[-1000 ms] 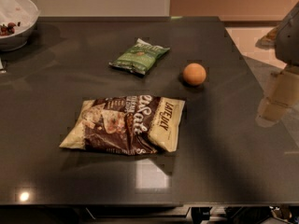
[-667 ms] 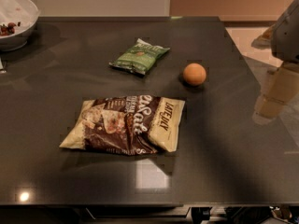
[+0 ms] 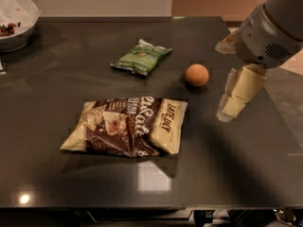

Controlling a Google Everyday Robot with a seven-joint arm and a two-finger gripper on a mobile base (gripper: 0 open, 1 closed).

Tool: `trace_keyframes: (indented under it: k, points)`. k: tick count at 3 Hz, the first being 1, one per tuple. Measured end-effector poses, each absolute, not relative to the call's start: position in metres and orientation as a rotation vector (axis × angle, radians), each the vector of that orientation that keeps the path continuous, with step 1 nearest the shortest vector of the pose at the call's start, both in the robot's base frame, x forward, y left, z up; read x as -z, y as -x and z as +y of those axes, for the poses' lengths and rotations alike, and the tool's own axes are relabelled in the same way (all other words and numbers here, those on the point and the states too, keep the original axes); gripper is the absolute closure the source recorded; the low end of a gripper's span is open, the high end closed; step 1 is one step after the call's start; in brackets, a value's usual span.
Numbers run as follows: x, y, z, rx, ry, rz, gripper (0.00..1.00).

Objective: Pick brown chip bag

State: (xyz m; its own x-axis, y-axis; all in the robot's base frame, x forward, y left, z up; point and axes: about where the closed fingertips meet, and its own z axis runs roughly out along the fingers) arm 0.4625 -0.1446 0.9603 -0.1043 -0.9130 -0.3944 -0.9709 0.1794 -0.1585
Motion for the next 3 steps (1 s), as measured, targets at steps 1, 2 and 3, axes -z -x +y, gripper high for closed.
trace_keyframes:
  k: [1,2,3]
  points:
    - [-0.952,-0.467,-0.093,-0.286,1.802,1.956,0.00]
    - [-0.941,-0.465,-0.044,-0.338,1.860,1.869,0.00]
    - [-0.917,-0.459,0.004,-0.376,1.954,1.813,0.00]
